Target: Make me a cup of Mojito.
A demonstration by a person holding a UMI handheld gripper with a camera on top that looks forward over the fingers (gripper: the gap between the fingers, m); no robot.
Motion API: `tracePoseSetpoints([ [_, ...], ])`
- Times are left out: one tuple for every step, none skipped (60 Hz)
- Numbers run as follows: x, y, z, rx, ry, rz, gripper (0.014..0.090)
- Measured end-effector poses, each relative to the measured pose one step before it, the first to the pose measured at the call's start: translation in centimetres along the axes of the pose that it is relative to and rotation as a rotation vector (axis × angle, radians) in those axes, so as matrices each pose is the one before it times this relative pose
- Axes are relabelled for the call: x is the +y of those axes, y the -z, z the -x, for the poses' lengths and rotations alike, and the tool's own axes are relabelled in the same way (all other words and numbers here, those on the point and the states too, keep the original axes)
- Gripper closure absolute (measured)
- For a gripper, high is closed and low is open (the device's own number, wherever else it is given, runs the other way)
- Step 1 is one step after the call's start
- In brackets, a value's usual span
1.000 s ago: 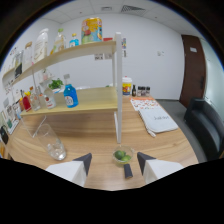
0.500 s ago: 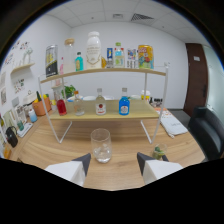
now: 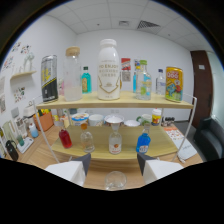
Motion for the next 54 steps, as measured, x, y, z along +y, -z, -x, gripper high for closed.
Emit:
tracePoseSetpoints([
  [-0.324,-0.561,0.053,-0.00039,0.0008,-0.00067,0.0185],
  [-0.268,-0.595,0.014,-0.00038,0.0006,-0.00120,0.0185],
  [-0.254,-0.571,0.028,-0.00059,0.0004,-0.00087,0.0187],
  [-0.207,-0.567,0.011,-0.00045,0.0006,0.00036,0.0188],
  [-0.133,-0.583,-0.036,0.00101,0.0005,0.00154,0.0187],
  [-0.066,-0.529,-0.051,0.00222,-0.0003,0.00164,0.0186],
  [-0.090,-0.553,-0.031,0.00058,0.0000,0.00309,0.0186],
  [-0.038,-0.624,0.076,-0.00202,-0.0010,0.00272,0.0187],
  [0.029,-0.506,0.001,-0.00254,-0.0006,0.00676,0.0193],
  [0.056,-0.596,0.043,-0.00132,-0.0007,0.00566,0.0194],
  [0.037,-0.515,-0.032,0.00076,-0.0014,0.00557,0.0201],
  [0.023,-0.514,-0.077,0.00295,-0.0015,0.00431,0.0210],
  [0.019,-0.511,-0.067,0.00299,-0.0015,0.00335,0.0223],
  [0.040,-0.473,-0.041,0.00222,-0.0006,0.00401,0.0230],
  [0.119,-0.453,-0.058,0.00224,0.0005,0.00633,0.0238],
  [0.184,-0.458,-0.084,0.00252,0.0003,0.00813,0.0249],
  [0.178,-0.477,-0.067,0.00296,0.0000,0.00857,0.0256],
  [0.196,-0.424,-0.028,0.00161,-0.0017,0.00854,0.0265],
  [0.198,-0.415,-0.011,-0.00088,-0.0029,0.00781,0.0278],
  [0.231,-0.352,0.088,-0.00102,-0.0034,0.00646,0.0287],
  [0.191,-0.349,0.036,-0.00283,-0.0037,0.00779,0.0304],
  [0.237,-0.308,-0.081,0.00020,-0.0035,0.00703,0.0317],
  [0.222,-0.335,-0.018,-0.00014,-0.0031,0.00931,0.0334],
  [0.221,-0.300,0.009,-0.00149,-0.0027,0.00879,0.0353],
  [0.210,-0.268,0.005,-0.00153,-0.0024,0.00802,0.0370],
  [0.193,-0.223,-0.017,-0.00070,-0.0019,0.00657,0.0391],
  [0.154,-0.254,0.007,-0.00118,-0.0011,0.00678,0.0411],
  [0.125,-0.185,-0.010,-0.00070,-0.0018,0.00364,0.0428],
  [0.103,-0.039,-0.021,-0.00283,-0.0012,0.00339,0.0451],
  [0.101,-0.159,0.079,-0.00320,-0.0023,0.00270,0.0477],
  [0.097,-0.145,0.047,-0.00324,-0.0016,0.00236,0.0503],
  [0.090,-0.077,0.005,-0.00159,-0.0010,0.00224,0.0528],
  [0.071,-0.034,0.012,0.00073,-0.0013,0.00057,0.0553],
  [0.053,0.004,0.007,-0.00079,-0.0011,0.00110,0.0577],
  [0.018,-0.015,0.004,-0.00062,-0.0014,0.00022,0.0604],
  [-0.009,-0.011,-0.082,0.00273,-0.0019,-0.00172,0.0631],
  [-0.082,0.011,-0.182,0.00848,-0.0015,-0.00344,0.0656],
  [-0.130,0.026,-0.140,0.00698,-0.0007,-0.00625,0.0688],
  [-0.066,0.029,-0.050,0.00313,-0.0013,-0.00417,0.0688],
  [0.045,0.006,-0.066,0.00292,-0.0019,0.00459,0.0688],
  [0.068,0.024,-0.037,0.00270,-0.0020,0.00141,0.0687],
  [-0.009,0.041,-0.009,0.00116,-0.0022,-0.00142,0.0689],
  [0.033,0.049,-0.003,0.00056,-0.0009,0.00100,0.0689],
  [0.013,0.037,-0.008,0.00009,0.0004,0.00051,0.0689],
  [0.029,0.106,0.000,-0.00020,0.0024,0.00238,0.0692],
  [0.016,0.073,-0.003,0.00019,0.0019,0.00042,0.0692],
  [0.026,0.081,0.024,-0.00061,0.0017,0.00123,0.0695],
  [0.024,0.110,0.049,-0.00208,0.0013,0.00056,0.0694],
  [-0.005,0.118,0.052,-0.00237,0.0012,-0.00014,0.0695],
  [-0.085,0.148,0.047,-0.00215,0.0009,-0.00259,0.0698],
  [-0.099,0.194,0.050,-0.00230,0.0009,-0.00325,0.0697],
  [-0.137,0.256,0.035,-0.00184,0.0017,-0.00434,0.0698],
  [-0.152,0.252,0.023,-0.00081,0.0019,-0.00553,0.0697],
  [-0.198,0.312,0.016,-0.00163,0.0021,-0.00671,0.0700],
])
